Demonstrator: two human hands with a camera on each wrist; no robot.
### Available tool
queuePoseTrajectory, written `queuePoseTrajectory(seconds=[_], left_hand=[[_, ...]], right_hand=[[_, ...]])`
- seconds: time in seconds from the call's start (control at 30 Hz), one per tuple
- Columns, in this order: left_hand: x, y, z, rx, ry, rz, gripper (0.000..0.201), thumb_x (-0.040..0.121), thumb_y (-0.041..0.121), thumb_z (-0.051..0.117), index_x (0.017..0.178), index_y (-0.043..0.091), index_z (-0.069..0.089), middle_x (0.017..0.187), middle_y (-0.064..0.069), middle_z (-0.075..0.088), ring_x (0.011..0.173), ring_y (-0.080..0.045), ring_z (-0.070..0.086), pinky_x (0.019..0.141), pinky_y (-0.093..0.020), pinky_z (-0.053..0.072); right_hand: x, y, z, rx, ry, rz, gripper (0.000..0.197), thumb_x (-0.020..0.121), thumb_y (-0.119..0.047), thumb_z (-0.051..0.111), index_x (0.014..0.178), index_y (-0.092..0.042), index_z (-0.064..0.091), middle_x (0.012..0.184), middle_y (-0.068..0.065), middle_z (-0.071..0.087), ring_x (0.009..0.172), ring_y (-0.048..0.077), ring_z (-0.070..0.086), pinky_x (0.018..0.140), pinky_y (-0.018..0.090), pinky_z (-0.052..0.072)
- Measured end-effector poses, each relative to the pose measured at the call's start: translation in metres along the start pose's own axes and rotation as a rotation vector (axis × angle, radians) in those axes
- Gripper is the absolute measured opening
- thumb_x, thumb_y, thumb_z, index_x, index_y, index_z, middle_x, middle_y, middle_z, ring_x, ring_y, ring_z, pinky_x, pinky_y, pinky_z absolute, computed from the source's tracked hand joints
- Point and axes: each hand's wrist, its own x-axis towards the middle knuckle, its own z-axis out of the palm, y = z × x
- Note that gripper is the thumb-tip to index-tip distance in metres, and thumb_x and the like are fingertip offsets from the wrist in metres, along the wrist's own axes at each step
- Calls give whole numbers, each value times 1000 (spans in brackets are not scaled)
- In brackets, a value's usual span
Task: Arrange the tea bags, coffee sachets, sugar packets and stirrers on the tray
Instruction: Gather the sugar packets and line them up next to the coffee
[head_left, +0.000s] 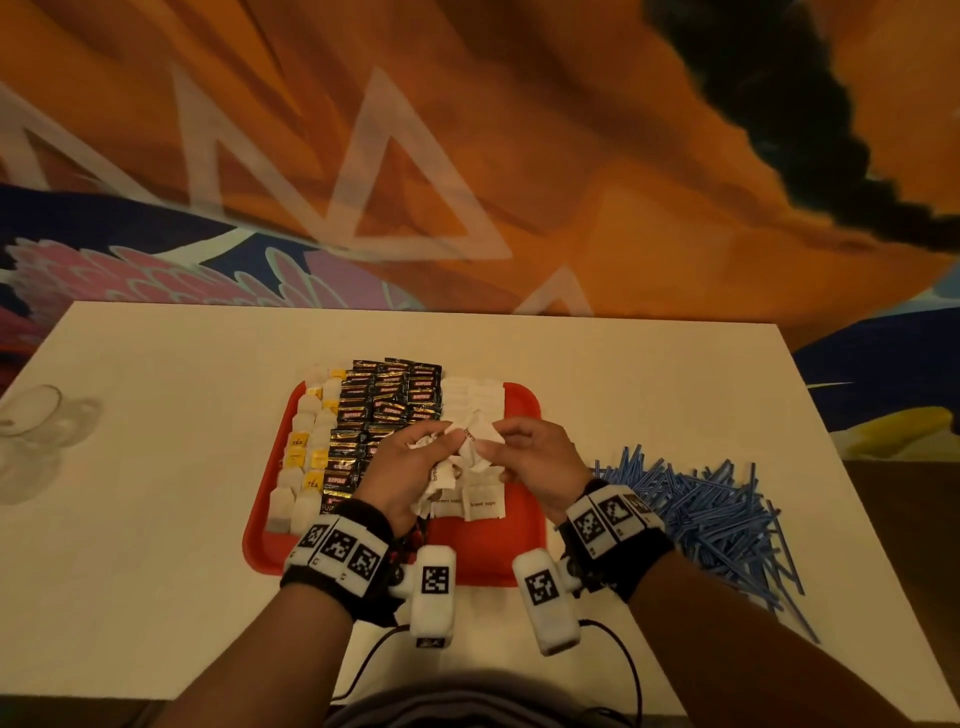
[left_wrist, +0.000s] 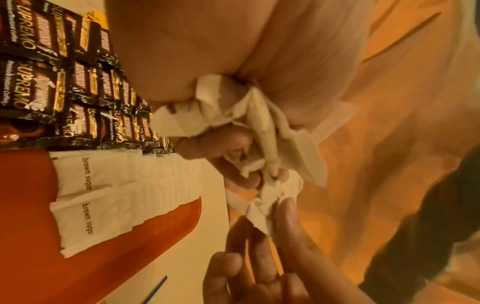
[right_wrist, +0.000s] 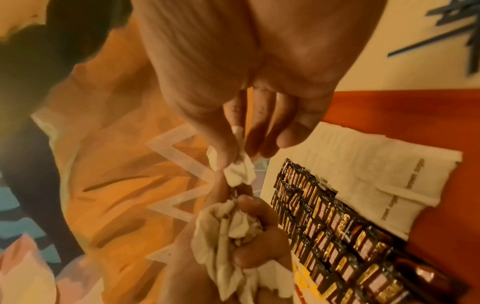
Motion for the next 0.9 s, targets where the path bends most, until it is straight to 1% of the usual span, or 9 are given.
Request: queuePoseTrajectory(seconds=[0.1,0.17,0.23,0.37,0.47,0.53,0.67,0.8,0.9], left_hand=[[0,-6,-1,-4,36,-16,26,87,10,73,111,2,68,80,-10,73,57,-15,66,54,-27,52],[-1,-10,-1,37,47,-5,27,86,10,74,111,1,69,82,-11,74,62,-17,67,67,-36,57],[1,-13,-3,108,45,22,23,85,12,76,106,5,71,88,-12,75,71,-23,65,77,-46,53],[-1,-12,-5,216,38,84,19,86,28,76,98,12,75,82,-1,75,65,-10,61,62,-26,47],[0,-15,-1,237,107,126,21,88,30,74,93,10,76,74,2,70,51,-1,54,50,-19,41],[1,-19,0,244,149,135,19,90,27,73,94,9,76,73,3,69,46,3,53,44,-15,39],[2,-24,-2,223,163,118,17,92,24,70,91,8,75,65,5,66,41,3,50,41,-14,37],[7,-34,-15,296,220,77,21,94,31,68,84,14,74,46,9,53,38,-5,40,40,-18,33],[10,-42,-33,308,299,63,20,95,30,66,87,14,75,61,2,65,39,-6,44,39,-19,35]], right_hand=[[2,4,1,209,46,63,9,81,-14,78,88,-11,72,99,18,70,85,26,63,65,33,49],[4,4,1,303,57,90,8,84,-16,75,87,-9,74,101,19,71,85,27,63,63,33,48],[6,6,1,286,56,87,9,84,-19,75,86,-10,74,105,20,71,84,24,63,58,29,47],[9,12,1,50,15,12,13,84,-27,76,82,-14,75,99,19,71,80,23,61,61,32,49],[8,16,2,-4,25,-11,20,87,-31,72,79,-13,71,77,18,65,68,23,58,64,36,50],[6,19,3,0,41,14,21,88,-31,70,82,-11,67,67,8,59,58,17,53,59,32,48],[0,30,2,27,-82,93,22,82,-18,78,97,-4,70,79,8,67,63,13,59,52,24,46],[6,42,5,-47,-9,113,22,80,-15,79,97,-6,67,82,7,72,62,11,67,55,22,50],[11,59,5,-117,52,122,23,81,-18,79,97,-6,67,86,7,74,66,12,70,60,24,54]])
